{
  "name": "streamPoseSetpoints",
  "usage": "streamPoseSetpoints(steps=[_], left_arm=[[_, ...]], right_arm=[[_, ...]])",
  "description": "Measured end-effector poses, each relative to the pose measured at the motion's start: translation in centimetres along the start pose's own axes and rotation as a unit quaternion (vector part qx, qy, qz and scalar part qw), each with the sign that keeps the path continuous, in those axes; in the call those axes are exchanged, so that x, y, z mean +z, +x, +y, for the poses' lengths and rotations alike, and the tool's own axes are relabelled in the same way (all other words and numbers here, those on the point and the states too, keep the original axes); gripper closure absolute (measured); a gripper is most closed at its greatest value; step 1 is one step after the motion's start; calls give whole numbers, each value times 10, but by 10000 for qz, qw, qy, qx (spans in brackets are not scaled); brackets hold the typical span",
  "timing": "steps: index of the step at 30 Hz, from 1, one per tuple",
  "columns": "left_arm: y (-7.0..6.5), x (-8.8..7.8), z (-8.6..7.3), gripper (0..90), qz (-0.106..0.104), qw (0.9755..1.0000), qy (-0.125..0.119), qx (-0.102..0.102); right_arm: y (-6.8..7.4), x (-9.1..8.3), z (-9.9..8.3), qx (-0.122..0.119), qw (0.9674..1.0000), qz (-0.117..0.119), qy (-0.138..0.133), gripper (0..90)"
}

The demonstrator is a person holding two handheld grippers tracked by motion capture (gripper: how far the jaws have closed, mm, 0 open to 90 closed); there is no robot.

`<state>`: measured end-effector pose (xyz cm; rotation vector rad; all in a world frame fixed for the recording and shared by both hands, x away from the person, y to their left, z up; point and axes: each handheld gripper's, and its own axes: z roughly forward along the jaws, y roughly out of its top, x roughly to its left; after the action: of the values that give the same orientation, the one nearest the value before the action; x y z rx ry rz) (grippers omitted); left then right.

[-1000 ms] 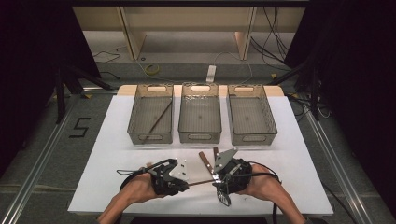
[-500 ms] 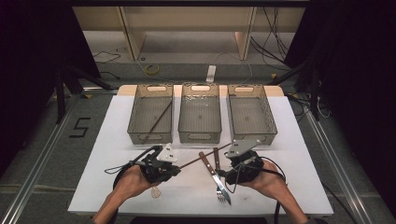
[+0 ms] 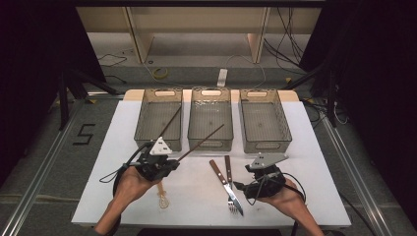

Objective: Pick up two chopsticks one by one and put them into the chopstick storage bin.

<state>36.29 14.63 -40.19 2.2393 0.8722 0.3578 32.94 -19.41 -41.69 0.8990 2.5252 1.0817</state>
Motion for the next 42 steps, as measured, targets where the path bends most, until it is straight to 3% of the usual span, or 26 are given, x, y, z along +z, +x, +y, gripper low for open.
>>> streamPoseSetpoints(steps=[7, 10, 20, 26, 32, 36, 42], left_arm=[[15, -3, 3, 838, 105, 9994, -130, -307], [24, -3, 7, 838, 165, 9988, -161, -430], [61, -1, 19, 837, 432, 9944, -312, -909], [85, -1, 26, 837, 624, 9900, -381, -1207], [105, 7, 31, 837, 801, 9869, -269, -1371], [117, 12, 33, 837, 859, 9843, -220, -1529], [133, 19, 35, 837, 956, 9821, -64, -1624]], right_arm=[[-3, -6, -11, 360, 9987, 6, -347, 291], [-5, -7, -15, 512, 9977, 138, -431, 287], [-3, -11, -20, 576, 9971, 102, -488, 280], [-2, -17, -26, 666, 9954, 65, -680, 276], [-2, -19, -29, 700, 9944, 94, -781, 268], [-1, -19, -30, 698, 9947, 110, -754, 268], [0, -18, -31, 658, 9952, 177, -699, 268]])
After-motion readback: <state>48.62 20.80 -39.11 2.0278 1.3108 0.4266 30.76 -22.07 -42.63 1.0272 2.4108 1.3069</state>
